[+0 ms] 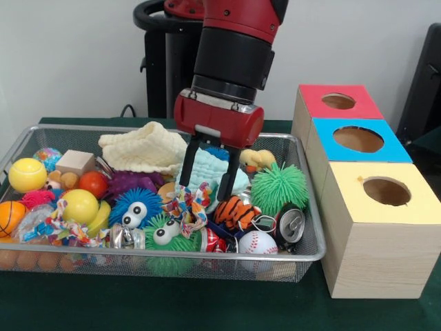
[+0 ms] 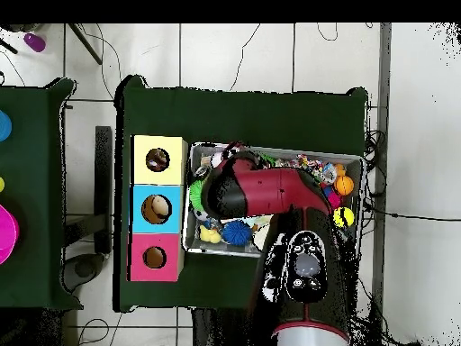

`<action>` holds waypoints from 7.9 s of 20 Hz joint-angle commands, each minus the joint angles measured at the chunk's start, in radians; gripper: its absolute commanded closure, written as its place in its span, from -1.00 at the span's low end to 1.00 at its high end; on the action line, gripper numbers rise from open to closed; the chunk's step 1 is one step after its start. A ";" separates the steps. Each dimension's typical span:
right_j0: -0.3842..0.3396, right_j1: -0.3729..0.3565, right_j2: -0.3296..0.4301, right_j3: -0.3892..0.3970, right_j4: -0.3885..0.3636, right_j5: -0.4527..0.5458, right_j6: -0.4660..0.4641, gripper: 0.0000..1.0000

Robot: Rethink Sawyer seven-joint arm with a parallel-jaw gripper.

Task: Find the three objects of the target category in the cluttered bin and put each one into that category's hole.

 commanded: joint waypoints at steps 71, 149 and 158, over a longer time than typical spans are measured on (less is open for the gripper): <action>-0.005 -0.036 0.098 -0.039 -0.052 0.288 -0.163 1.00; 0.026 0.133 -0.016 -0.058 -0.315 -0.336 0.060 -1.00; 0.037 0.177 -0.056 -0.067 -0.284 -0.434 0.030 -1.00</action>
